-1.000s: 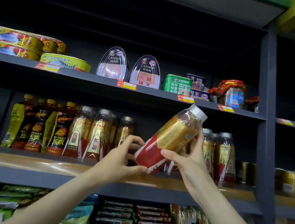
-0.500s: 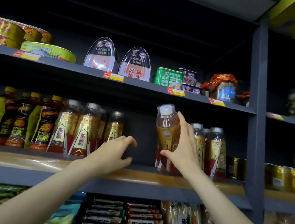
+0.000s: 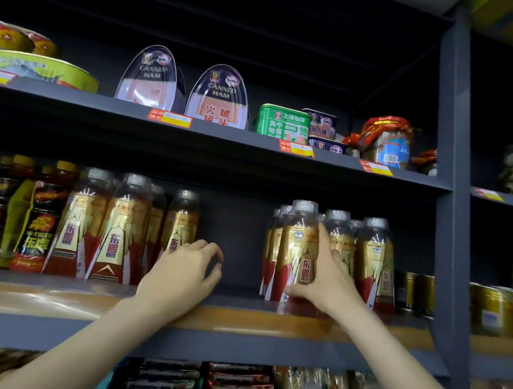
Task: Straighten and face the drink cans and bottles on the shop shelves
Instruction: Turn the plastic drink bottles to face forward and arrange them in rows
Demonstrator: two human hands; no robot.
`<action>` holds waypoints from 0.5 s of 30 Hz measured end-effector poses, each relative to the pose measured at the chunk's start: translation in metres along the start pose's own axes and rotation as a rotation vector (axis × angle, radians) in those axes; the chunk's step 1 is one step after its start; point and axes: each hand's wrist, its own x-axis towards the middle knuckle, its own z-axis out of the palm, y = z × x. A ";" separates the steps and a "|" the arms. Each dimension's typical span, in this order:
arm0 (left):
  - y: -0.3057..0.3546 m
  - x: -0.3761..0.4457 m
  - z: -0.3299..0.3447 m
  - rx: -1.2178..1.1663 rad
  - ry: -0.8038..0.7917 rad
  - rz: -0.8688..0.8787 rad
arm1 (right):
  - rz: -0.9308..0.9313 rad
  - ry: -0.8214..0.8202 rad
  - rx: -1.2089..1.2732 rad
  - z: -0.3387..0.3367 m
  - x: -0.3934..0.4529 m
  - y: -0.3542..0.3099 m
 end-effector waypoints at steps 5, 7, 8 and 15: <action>0.001 -0.005 0.006 0.125 0.072 0.036 | 0.068 0.010 -0.092 0.008 0.011 -0.006; 0.001 -0.007 0.006 0.141 0.063 0.017 | 0.105 0.011 -0.119 0.015 0.015 -0.011; 0.001 -0.007 0.006 0.144 0.070 0.017 | 0.108 0.018 -0.131 0.019 0.017 -0.012; 0.004 -0.009 0.001 0.145 0.055 0.012 | 0.130 0.100 -0.208 0.025 0.014 -0.012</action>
